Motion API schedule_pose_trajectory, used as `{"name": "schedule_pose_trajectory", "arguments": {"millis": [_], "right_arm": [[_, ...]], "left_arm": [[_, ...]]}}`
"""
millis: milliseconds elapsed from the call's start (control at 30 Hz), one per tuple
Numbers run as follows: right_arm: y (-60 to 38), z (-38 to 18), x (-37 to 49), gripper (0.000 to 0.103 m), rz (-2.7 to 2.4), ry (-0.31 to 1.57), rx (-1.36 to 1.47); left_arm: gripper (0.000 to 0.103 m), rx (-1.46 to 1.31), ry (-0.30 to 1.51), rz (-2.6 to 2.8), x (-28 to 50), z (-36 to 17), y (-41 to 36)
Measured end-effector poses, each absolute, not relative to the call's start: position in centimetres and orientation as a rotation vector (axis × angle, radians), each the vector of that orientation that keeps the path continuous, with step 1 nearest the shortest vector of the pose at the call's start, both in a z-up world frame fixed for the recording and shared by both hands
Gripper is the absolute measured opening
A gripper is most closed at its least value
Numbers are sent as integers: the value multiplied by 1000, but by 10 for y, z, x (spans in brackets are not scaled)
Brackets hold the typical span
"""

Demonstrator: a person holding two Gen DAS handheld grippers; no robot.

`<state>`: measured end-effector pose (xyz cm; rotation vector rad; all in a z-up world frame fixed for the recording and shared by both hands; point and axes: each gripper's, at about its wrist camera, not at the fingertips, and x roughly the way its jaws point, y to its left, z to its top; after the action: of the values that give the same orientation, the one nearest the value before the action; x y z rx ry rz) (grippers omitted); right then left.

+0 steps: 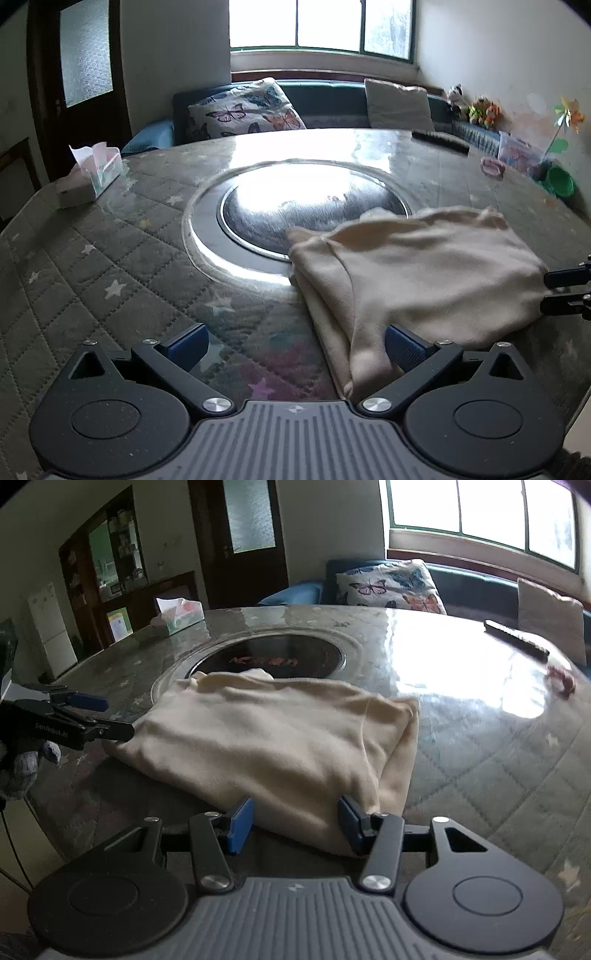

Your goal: Fold clothes

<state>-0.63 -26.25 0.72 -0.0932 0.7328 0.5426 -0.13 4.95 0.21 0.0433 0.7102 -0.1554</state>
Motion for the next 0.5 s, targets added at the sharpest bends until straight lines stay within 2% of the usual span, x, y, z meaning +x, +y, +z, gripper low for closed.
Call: {"name": "schedule_pose_trajectory", "arguments": {"millis": [167, 333, 500], "right_arm": [[-234, 24, -7, 52, 641, 689, -198], [-184, 28, -9, 52, 799, 642, -341], [-133, 27, -16, 51, 919, 583, -492]], "left_arm": [[99, -41, 703, -114, 5, 13, 69], [82, -161, 730, -75, 15, 17, 90], [79, -252, 759, -82, 22, 15, 100]]}}
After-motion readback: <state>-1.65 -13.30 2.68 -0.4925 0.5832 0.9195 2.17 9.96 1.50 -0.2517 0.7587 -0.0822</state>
